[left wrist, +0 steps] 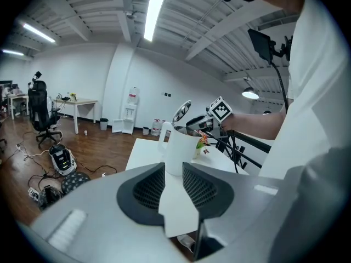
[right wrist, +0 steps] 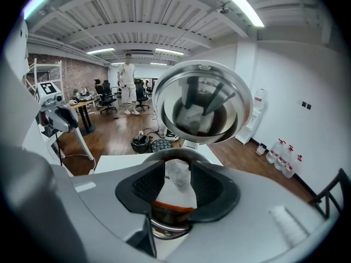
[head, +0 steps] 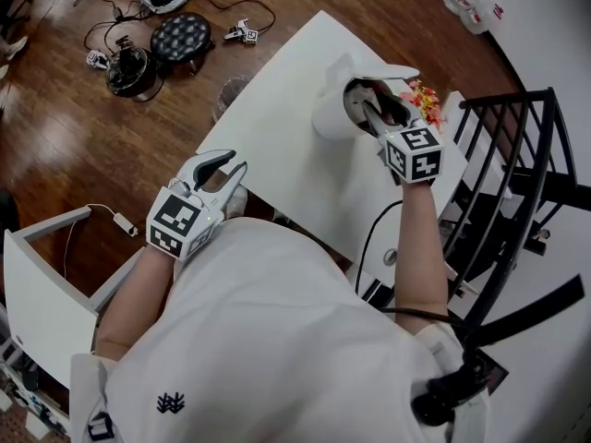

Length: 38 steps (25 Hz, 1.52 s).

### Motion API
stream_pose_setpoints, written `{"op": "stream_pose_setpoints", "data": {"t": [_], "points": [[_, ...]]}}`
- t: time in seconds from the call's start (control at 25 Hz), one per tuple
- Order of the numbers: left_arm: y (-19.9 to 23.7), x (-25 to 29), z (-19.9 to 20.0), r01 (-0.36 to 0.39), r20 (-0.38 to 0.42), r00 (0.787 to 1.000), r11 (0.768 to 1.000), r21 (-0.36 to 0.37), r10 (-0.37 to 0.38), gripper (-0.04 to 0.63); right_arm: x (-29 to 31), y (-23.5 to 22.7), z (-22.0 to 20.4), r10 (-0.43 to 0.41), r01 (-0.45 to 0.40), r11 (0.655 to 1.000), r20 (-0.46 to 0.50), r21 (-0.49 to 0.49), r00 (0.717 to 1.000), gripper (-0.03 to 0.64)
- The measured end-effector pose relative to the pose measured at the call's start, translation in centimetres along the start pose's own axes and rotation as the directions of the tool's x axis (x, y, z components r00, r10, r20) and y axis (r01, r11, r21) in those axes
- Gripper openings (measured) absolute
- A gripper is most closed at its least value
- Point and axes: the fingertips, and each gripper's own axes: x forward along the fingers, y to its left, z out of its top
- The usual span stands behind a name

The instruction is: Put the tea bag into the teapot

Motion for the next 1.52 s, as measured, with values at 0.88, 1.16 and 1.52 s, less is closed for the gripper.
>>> {"op": "stream_pose_setpoints", "data": {"t": [0.88,1.16,1.52], "points": [[-1.5,1.0,-1.8,0.237,-0.026,0.972,0.968,0.087,-0.235,0.074,-11.8,6.4,-3.3,-0.188,0.184,0.972,0.014,0.148,0.982,0.133],[-3.1,0.3,-1.1,0.217,-0.001,0.976,0.970,0.105,-0.218,0.074,-15.7,9.6,-4.6,-0.165,0.154,0.973,0.050,0.170,0.985,0.132],[-10.2,1.0,-1.3,0.153,-0.002,0.988,0.983,0.106,-0.153,0.074,-22.7,9.1,-8.1,-0.113,0.095,0.986,0.128,0.137,0.985,0.132]]}}
